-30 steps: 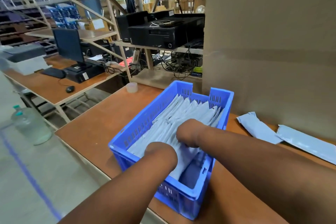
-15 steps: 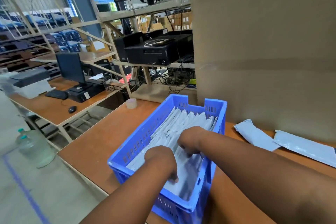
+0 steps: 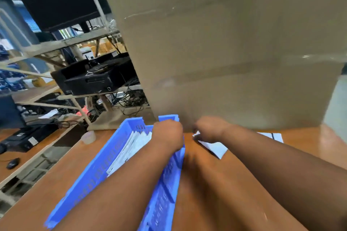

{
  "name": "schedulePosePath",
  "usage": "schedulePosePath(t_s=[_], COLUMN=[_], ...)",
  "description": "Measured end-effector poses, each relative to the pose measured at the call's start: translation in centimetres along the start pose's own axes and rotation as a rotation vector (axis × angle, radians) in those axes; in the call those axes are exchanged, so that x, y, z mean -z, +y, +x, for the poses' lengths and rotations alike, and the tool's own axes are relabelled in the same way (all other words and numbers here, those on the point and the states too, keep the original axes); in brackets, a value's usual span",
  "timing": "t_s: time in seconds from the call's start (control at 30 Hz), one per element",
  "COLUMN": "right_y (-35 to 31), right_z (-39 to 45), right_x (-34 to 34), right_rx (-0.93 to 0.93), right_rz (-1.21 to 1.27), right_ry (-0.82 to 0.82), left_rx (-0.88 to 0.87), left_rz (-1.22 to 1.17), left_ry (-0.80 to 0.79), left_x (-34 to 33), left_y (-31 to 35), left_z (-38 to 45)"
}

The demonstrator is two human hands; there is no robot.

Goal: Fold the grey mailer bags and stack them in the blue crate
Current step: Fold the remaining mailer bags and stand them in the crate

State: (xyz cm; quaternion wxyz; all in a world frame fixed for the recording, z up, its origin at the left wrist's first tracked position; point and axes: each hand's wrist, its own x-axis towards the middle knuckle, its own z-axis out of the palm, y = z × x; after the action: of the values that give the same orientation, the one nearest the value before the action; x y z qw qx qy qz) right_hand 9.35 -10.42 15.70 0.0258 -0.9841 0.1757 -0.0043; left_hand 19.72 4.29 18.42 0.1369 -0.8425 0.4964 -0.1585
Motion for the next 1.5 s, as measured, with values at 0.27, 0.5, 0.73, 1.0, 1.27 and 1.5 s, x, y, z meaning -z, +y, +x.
schedulePosePath(t_s=[0.27,0.5,0.73,1.0,1.27,1.5], right_y=[9.0,10.7,9.9,10.2,8.4,5.7], right_z=[-4.3,-1.1,2.2,1.7,-9.9,-24.3], right_x=[-8.0,-17.0,-22.4,-24.6,-24.0,-22.0], right_rx=[-0.254,-0.362,-0.330,-0.251,-0.045,-0.058], right_rz=[0.131,0.201,0.214,0.145,0.117,0.166], right_ry=[-0.042,0.055,0.096,0.234,0.248,0.160], left_rx=[-0.272,-0.320,-0.532,-0.459,-0.432,-0.599], left_rz=[-0.067,-0.050,0.012,-0.064,-0.045,-0.132], left_ry=[-0.120,-0.213,-0.326,-0.287,-0.362,-0.285], left_x=[-6.1,-12.2,-17.1,-19.9,-16.0,-12.9], left_y=[10.4,13.5,13.6,14.2,17.4,21.2], left_z=[5.7,10.6,16.9,15.8,4.6,-7.8])
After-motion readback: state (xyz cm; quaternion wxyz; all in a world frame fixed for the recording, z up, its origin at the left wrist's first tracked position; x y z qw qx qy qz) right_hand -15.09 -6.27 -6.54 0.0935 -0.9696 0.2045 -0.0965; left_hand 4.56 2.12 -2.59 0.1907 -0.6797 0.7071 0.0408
